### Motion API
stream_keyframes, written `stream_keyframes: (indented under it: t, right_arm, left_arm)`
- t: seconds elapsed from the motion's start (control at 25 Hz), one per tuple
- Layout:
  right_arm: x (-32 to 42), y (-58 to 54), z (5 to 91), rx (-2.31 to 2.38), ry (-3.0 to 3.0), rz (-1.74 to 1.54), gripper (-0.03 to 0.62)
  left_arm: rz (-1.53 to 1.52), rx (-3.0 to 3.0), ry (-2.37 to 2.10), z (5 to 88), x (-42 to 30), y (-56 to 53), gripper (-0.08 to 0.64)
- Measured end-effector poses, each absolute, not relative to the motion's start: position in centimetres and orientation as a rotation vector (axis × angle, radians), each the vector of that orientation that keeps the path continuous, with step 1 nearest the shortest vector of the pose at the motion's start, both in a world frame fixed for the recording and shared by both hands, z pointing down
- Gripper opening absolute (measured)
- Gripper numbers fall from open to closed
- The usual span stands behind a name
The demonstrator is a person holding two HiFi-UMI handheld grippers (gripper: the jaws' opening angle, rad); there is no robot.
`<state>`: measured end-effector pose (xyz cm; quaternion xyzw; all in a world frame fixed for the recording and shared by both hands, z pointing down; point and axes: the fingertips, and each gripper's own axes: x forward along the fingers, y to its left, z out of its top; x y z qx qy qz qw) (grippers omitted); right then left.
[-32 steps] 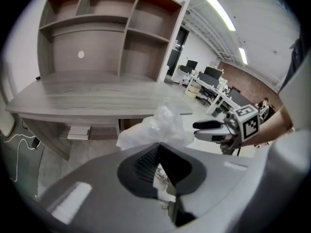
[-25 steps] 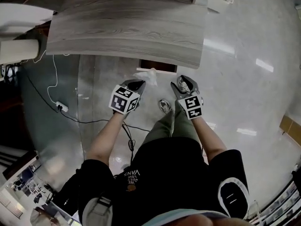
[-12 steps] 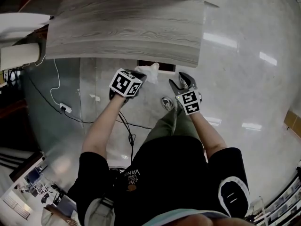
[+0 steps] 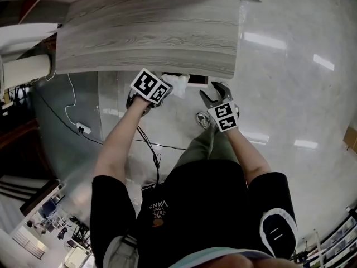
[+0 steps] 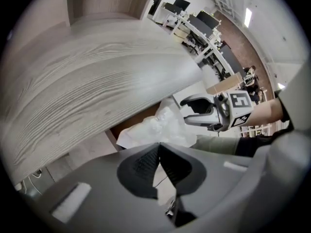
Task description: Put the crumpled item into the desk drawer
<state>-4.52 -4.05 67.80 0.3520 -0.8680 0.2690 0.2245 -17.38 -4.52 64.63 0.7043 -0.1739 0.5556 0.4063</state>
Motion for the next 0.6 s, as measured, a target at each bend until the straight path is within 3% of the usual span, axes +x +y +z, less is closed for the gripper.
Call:
stream_keyframes:
  t: [0.6]
  right_arm:
    - [-4.5,-4.7,68.1,0.959,-2.399,0.778,0.199]
  left_arm:
    - [1.393,1.812,-0.547,64.3,-17.5,-6.2,0.078]
